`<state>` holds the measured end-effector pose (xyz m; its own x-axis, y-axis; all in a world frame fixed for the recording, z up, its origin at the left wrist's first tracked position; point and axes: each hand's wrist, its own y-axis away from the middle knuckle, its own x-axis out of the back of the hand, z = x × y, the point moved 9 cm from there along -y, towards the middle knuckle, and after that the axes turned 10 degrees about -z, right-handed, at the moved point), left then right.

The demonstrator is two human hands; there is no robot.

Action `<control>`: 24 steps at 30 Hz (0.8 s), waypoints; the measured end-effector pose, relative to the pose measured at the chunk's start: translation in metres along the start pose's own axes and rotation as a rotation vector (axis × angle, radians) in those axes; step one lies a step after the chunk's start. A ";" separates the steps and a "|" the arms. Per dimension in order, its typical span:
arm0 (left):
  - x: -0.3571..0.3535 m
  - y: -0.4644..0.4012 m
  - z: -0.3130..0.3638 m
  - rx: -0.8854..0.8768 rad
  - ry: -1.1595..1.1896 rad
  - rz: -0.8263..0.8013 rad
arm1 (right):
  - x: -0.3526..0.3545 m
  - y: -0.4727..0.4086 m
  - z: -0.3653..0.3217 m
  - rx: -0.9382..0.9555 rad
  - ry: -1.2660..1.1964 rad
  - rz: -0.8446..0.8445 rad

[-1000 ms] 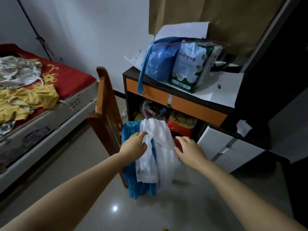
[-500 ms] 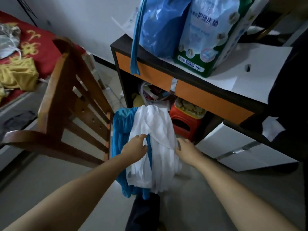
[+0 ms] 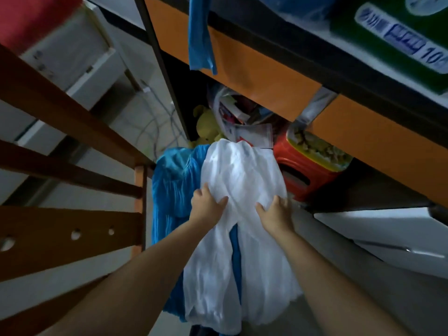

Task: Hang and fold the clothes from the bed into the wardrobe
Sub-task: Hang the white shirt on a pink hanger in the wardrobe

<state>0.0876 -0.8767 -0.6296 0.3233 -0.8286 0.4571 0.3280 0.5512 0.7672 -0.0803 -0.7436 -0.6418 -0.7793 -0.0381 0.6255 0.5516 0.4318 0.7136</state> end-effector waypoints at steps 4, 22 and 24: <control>-0.006 -0.020 -0.024 0.109 0.096 0.000 | -0.023 -0.017 0.009 -0.046 -0.028 0.003; 0.032 0.182 0.049 -0.469 0.535 0.198 | 0.114 0.152 -0.008 0.293 -0.545 0.212; 0.037 0.230 0.052 -0.495 0.554 0.190 | 0.135 0.197 -0.019 0.376 -0.525 0.223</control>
<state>0.1288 -0.7856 -0.4131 0.7689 -0.6167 0.1689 0.5392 0.7674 0.3470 -0.0710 -0.6807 -0.4112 -0.7522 0.4893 0.4414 0.6490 0.6657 0.3682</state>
